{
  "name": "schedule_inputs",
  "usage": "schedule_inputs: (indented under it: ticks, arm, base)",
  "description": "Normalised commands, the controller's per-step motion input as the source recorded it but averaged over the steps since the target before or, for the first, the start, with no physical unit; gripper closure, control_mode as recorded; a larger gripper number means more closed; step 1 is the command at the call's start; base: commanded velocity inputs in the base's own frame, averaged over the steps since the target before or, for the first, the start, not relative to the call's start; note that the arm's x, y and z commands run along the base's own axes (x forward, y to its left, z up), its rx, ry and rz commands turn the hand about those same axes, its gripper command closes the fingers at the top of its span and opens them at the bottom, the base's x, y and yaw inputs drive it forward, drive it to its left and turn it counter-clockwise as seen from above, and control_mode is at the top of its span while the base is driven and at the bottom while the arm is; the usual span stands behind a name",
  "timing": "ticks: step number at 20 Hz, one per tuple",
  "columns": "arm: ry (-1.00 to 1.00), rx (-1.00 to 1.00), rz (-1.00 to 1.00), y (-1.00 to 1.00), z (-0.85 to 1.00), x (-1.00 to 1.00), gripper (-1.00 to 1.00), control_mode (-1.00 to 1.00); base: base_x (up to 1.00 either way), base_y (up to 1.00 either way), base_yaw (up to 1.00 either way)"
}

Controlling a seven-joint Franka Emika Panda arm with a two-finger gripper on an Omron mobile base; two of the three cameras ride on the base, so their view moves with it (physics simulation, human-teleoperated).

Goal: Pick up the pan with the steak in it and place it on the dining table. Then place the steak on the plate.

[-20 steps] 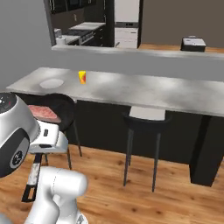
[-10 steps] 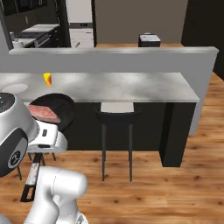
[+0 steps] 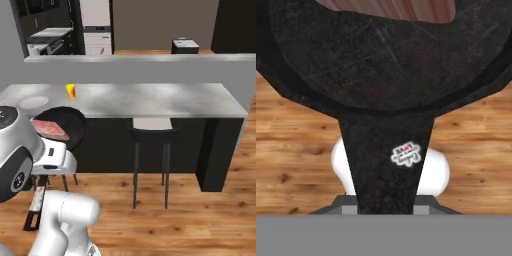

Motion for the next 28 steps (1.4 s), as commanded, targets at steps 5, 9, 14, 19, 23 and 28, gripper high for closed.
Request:
schedule_inputs:
  ticks: [5, 9, 14, 19, 23, 28]
  arm:
    - [0.0, 0.0, 0.0, 0.0, 0.0, 0.0, 1.0, 1.0]
    - [0.0, 0.0, 0.0, 0.0, 0.0, 0.0, 1.0, 1.0]
    - [0.0, 0.0, 0.0, 0.0, 0.0, 0.0, 1.0, 1.0]
    - [0.0, 0.0, 0.0, 0.0, 0.0, 0.0, 1.0, 1.0]
    - [0.0, 0.0, 0.0, 0.0, 0.0, 0.0, 1.0, 1.0]
    - [0.0, 0.0, 0.0, 0.0, 0.0, 0.0, 1.0, 1.0]
  base:
    - [0.11, 1.0, -0.01]
    - [0.09, 1.0, -0.01]
    - [0.1, 1.0, -0.01]
    - [0.07, 1.0, 0.0]
    - [0.02, 1.0, 0.0]
    - [0.0, 0.93, 0.0]
